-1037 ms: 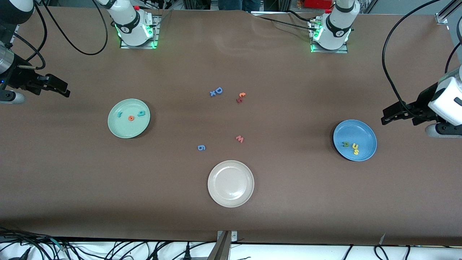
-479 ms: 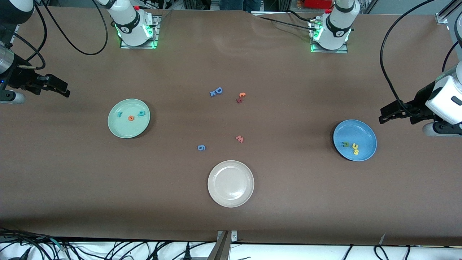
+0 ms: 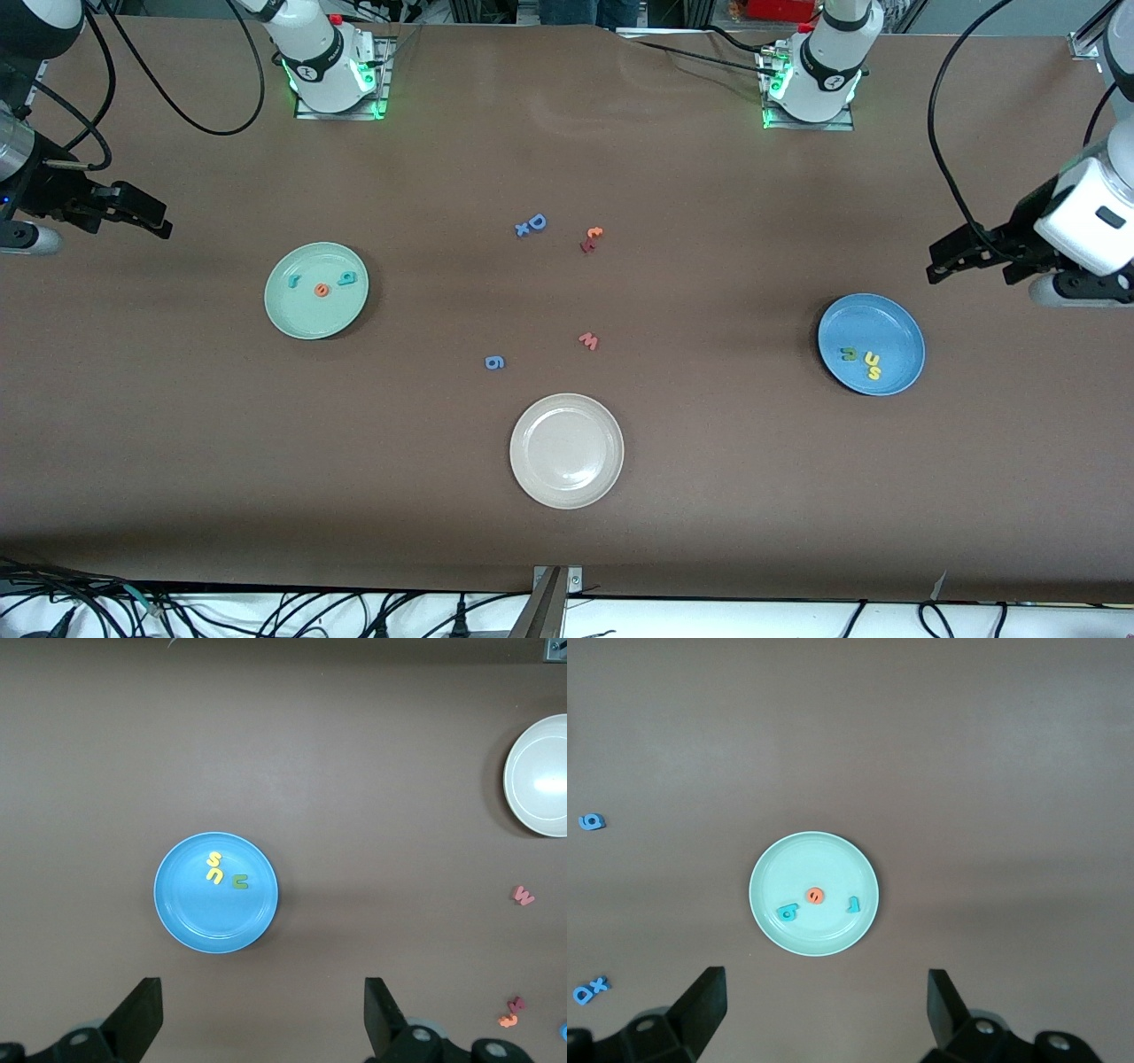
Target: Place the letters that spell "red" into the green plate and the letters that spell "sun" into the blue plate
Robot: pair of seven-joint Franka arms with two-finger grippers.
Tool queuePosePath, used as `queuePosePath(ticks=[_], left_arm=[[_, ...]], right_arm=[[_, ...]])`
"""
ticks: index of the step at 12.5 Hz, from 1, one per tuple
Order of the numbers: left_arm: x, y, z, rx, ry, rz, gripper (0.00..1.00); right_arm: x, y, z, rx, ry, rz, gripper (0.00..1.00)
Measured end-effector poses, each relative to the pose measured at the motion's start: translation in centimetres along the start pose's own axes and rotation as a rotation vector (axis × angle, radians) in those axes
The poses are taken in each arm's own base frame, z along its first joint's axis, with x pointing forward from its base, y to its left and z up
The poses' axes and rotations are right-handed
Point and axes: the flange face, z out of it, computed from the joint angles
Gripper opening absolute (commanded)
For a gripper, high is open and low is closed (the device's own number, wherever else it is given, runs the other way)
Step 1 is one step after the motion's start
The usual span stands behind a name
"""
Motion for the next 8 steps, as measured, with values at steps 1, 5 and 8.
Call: queuePosePath(ticks=[1,5,8], left_arm=[[-1.2,0.5,0.2,0.006,0.013,0.006,1.0],[-5.1,1.1,1.7,0.027,0.05,0.015,1.0],[-6.8,-0.2,3.7,0.032,0.034,-0.006,1.0]], right_arm=[[0.0,0.0,0.0,0.0,0.0,0.0,1.0],[0.0,0.0,0.0,0.0,0.0,0.0,1.0],[0.0,0.0,0.0,0.0,0.0,0.0,1.0]])
